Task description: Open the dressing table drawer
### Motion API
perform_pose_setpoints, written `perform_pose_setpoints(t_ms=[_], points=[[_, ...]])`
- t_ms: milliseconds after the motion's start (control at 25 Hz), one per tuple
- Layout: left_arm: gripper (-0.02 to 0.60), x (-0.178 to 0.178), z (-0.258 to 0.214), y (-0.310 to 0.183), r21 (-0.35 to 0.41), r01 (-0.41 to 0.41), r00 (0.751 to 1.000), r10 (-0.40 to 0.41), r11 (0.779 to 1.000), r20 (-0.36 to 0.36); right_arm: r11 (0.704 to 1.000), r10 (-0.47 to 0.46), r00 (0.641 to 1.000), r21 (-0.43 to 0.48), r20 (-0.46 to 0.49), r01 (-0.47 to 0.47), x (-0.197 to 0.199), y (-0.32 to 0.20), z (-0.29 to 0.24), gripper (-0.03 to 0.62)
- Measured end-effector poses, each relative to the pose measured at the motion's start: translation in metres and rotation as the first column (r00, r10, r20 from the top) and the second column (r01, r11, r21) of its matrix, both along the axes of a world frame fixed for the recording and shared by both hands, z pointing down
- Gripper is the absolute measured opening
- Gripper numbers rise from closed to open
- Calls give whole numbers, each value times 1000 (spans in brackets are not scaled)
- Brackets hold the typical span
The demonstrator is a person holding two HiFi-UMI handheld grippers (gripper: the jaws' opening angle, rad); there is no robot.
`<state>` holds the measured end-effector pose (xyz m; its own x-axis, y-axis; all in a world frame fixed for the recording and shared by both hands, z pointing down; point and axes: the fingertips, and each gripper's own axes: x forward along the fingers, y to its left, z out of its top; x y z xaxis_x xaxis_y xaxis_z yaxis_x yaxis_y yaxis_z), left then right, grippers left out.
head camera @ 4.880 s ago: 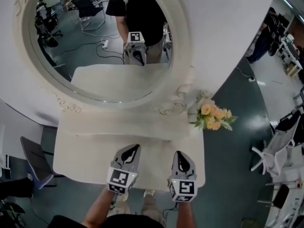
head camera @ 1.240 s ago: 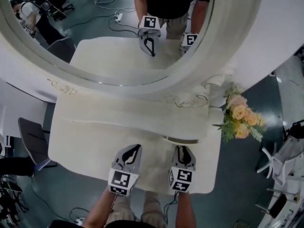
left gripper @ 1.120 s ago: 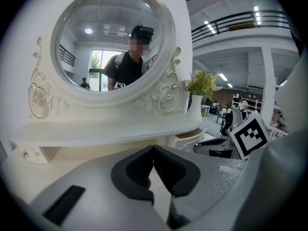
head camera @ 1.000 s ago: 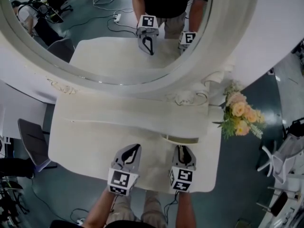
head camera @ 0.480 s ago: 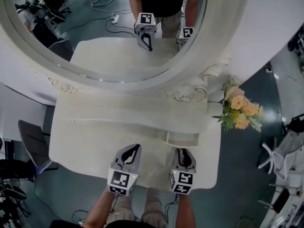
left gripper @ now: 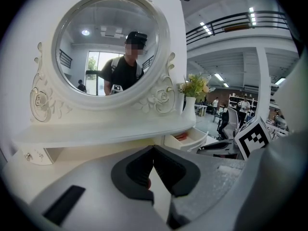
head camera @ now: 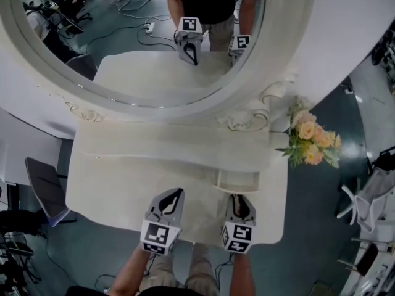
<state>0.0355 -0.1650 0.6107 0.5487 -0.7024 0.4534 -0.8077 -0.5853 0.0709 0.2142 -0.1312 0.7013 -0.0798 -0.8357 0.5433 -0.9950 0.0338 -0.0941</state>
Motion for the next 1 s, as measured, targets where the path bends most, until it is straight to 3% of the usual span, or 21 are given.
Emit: perform_pose_setpoints(t_ms=[680,1000], points=[[3,-16,-15,10,5,22,1000,-22,1000,-6,1000,18,1000,7,-3,-18,0,1,-6,110],[3,-29,-43,10,64,29,999,-28,998,-21,998,36,999,44,-35,-35,-1,2,-35,110]])
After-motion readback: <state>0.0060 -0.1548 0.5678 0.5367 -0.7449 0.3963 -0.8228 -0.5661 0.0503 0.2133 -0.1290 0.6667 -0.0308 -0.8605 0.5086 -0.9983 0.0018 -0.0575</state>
